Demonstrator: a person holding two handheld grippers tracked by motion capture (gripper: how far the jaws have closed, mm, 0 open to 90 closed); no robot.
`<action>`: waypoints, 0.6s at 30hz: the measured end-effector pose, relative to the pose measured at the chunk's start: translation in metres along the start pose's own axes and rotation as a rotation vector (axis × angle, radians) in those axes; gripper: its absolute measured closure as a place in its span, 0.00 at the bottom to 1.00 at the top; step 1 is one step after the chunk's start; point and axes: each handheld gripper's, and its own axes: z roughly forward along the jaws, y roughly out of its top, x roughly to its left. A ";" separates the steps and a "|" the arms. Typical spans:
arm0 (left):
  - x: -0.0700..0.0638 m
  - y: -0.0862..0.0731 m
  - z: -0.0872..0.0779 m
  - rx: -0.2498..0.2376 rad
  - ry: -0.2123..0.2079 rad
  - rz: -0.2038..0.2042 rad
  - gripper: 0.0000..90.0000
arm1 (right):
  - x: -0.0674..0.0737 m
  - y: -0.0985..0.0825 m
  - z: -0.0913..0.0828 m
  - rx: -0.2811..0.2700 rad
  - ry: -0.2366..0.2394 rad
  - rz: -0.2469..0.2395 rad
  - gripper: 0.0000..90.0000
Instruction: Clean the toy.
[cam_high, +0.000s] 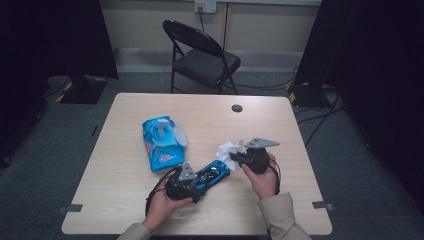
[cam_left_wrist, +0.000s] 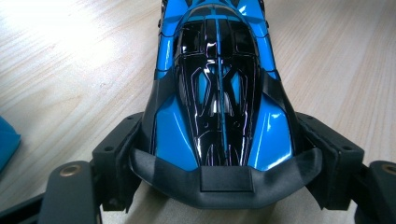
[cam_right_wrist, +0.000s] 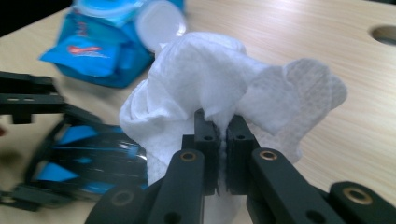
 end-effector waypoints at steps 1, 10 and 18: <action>0.000 0.000 0.000 0.000 0.000 0.000 0.27 | 0.006 0.002 0.002 -0.002 0.016 -0.014 0.96; 0.000 0.000 0.000 0.001 0.000 0.002 0.27 | 0.059 -0.001 0.035 0.070 0.159 -0.115 0.96; 0.000 0.000 0.000 0.006 0.001 0.006 0.27 | 0.077 -0.009 0.049 0.125 0.187 -0.170 0.92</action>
